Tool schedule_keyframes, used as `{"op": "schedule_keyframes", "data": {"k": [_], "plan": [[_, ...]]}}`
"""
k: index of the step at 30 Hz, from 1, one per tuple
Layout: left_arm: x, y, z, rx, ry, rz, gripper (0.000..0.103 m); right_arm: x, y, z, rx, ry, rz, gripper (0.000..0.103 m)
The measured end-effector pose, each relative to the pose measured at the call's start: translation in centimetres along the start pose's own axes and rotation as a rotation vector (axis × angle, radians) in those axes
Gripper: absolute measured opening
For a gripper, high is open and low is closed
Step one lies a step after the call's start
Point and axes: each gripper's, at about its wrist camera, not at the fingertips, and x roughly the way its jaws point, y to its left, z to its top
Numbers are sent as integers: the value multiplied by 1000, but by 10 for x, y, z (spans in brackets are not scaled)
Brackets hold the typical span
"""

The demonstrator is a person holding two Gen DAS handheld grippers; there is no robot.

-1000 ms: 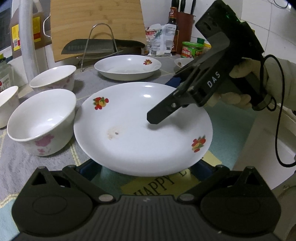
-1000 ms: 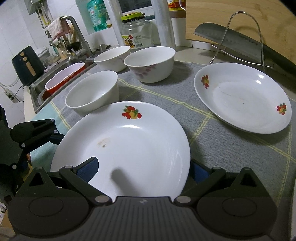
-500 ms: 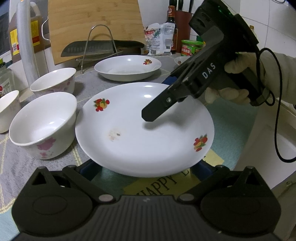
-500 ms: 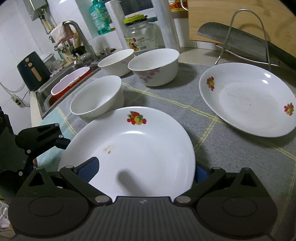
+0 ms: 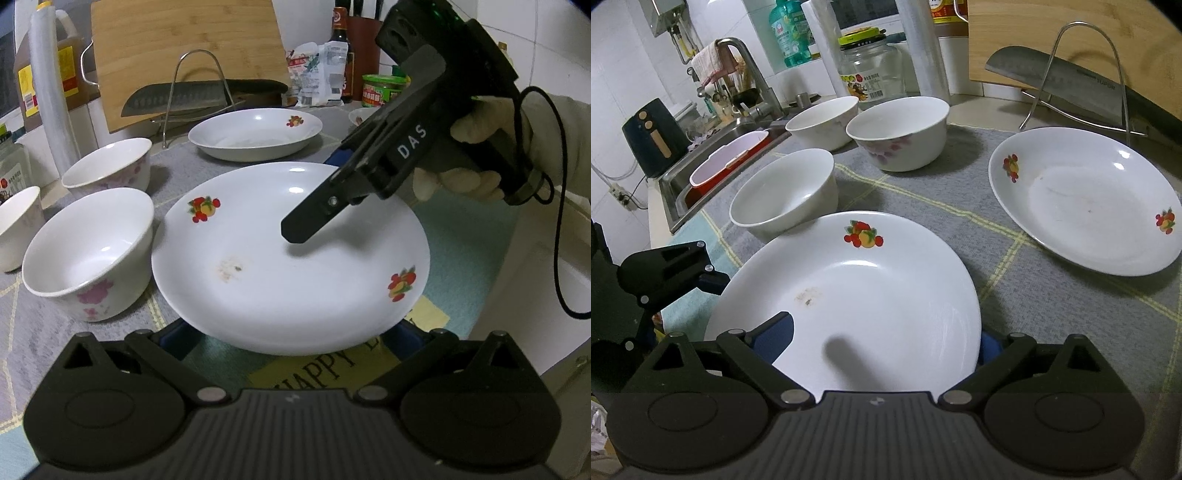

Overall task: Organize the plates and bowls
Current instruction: 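Lift the large plate with the right gripper toward the stained plate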

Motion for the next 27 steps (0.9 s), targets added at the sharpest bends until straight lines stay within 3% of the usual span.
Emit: {"op": "schedule_keyframes", "data": {"k": [27], "plan": [[-12, -30, 16, -29, 7, 35, 102, -48, 2, -9, -58, 1, 26, 100]]}}
